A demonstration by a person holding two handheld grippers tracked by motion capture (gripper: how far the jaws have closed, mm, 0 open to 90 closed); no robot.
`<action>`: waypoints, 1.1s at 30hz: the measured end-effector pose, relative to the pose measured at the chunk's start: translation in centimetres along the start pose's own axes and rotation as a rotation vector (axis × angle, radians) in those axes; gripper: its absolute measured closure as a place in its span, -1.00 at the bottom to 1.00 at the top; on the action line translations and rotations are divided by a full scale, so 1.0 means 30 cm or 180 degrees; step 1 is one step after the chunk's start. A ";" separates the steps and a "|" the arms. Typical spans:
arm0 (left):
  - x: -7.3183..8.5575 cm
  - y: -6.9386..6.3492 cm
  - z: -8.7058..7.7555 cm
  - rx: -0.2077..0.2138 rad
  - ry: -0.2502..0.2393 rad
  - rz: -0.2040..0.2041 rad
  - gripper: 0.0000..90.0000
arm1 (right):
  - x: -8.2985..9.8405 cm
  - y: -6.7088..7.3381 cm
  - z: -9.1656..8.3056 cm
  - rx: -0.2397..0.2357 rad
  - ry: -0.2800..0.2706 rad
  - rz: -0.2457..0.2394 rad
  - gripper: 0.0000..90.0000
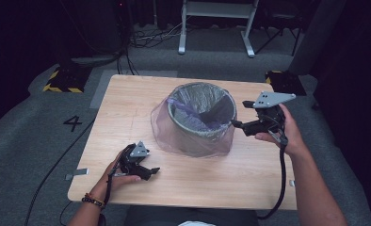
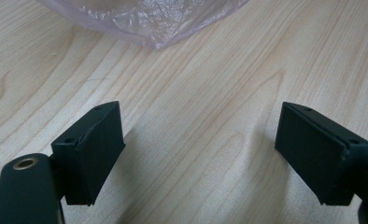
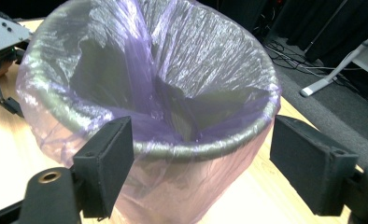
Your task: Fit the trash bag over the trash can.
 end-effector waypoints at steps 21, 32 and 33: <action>0.000 0.000 0.000 0.0000 0.0001 0.0000 -0.66 | 0.081 0.030 -0.008 0.0166 0.0230 -0.0124 -0.56; 0.000 0.000 0.000 -0.0001 0.0000 0.0001 -0.66 | 0.134 0.045 -0.002 0.0203 0.0262 -0.0115 -0.55; 0.000 0.000 0.000 -0.0001 0.0001 0.0001 -0.66 | 0.139 0.048 -0.001 0.0221 0.0252 -0.0106 -0.54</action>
Point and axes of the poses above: each handheld gripper's, and its own axes: z roughly forward along the jaws, x roughly out of its underside, y roughly to its left, the point moved 1 cm from there along z, roughly forward along the jaws, and after that the axes turned 2 degrees about -x, right-handed, at the moved point
